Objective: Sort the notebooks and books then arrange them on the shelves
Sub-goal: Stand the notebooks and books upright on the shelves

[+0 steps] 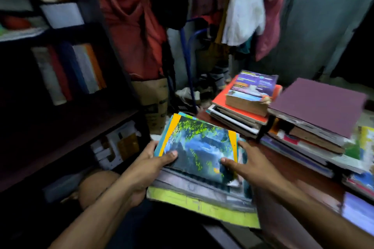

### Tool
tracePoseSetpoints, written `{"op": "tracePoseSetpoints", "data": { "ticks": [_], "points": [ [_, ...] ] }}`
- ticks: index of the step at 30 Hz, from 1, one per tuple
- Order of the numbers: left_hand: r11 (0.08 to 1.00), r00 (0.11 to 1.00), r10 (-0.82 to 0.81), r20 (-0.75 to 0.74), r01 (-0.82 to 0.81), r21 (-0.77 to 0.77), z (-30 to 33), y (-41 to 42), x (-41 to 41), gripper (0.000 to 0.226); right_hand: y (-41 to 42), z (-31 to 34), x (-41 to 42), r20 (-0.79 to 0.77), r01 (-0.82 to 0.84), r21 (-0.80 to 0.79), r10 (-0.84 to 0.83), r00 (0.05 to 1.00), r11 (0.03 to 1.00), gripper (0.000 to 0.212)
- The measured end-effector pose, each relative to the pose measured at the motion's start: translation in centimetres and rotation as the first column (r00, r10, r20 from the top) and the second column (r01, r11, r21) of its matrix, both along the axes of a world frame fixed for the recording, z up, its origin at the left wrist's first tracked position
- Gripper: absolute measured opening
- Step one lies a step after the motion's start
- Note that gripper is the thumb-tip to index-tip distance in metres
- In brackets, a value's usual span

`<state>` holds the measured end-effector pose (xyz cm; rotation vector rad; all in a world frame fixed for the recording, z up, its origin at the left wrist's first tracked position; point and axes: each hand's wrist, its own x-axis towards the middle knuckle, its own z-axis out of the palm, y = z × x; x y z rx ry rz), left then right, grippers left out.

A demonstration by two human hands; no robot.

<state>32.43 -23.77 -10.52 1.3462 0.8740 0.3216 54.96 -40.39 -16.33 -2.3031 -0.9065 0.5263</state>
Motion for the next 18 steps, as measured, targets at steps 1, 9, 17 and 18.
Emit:
{"op": "tracePoseSetpoints", "data": {
  "ticks": [1,9,17,18],
  "points": [
    [1.000,1.000,0.023,0.017,-0.023,0.014,0.5,1.1,-1.4,0.028,1.5,0.5,-1.4,0.005,-0.018,0.034,0.018,1.000,0.999,0.102],
    [0.844,0.844,0.486,0.227,-0.521,0.128,3.7,13.8,-19.3,0.045,24.7,5.9,-16.4,0.105,-0.436,0.222,0.423,0.900,0.872,0.089],
    [0.650,0.670,0.708,0.222,-0.742,0.164,-1.5,23.7,-33.6,0.040,38.6,4.8,-31.6,0.329,-0.858,-0.043,0.818,0.471,0.511,0.088],
    [0.681,0.702,0.681,0.207,-0.711,0.172,-2.3,25.4,-34.6,0.043,39.3,4.3,-33.0,0.393,-0.868,-0.105,0.822,0.411,0.485,0.094]
  ]
}}
